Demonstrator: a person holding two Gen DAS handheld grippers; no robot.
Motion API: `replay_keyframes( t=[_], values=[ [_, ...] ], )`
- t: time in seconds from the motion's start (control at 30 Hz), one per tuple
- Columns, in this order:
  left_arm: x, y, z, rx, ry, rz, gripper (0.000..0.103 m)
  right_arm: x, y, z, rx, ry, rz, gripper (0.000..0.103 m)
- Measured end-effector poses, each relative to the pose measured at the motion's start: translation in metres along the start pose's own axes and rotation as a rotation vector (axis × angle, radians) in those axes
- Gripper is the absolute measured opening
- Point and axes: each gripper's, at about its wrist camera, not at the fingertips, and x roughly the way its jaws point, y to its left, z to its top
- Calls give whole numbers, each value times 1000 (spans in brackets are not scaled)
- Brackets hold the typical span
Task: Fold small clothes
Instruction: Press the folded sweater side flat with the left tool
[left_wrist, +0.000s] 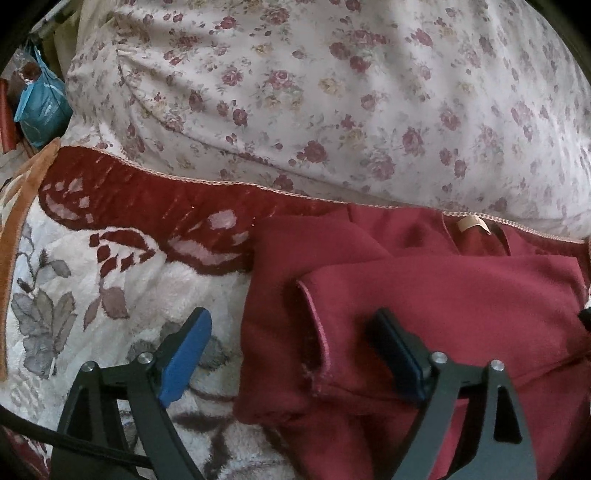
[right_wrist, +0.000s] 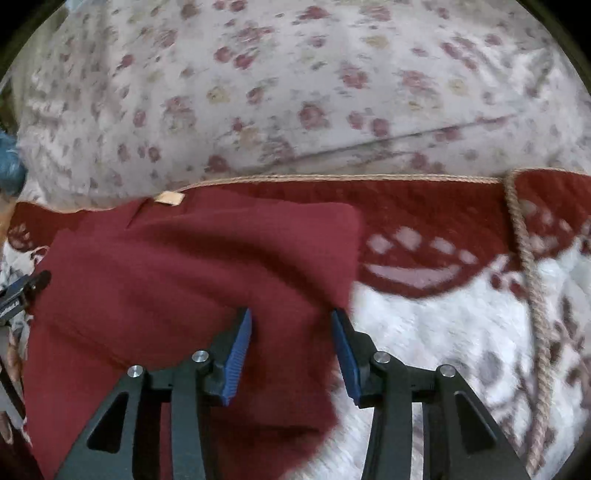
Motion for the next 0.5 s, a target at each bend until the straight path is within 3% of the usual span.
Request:
replay_keyframes(
  t=[0.07, 0.27, 0.37, 0.43, 0.5],
  values=[
    [0, 0, -1, 0, 0, 3, 89, -14, 2, -4, -30, -24, -27, 50],
    [-3, -1, -3, -1, -7, 15, 89, -40, 12, -20, -34, -43, 84, 52],
    [-4, 0, -5, -4, -7, 14, 89, -24, 20, -31, -105, 0, 12, 52],
    [-6, 0, -6, -7, -7, 11, 89, -13, 11, -37, -109, 4, -22, 64],
    [-8, 0, -7, -5, -7, 9, 89, -16, -2, -38, -16, 19, 13, 67]
  ],
)
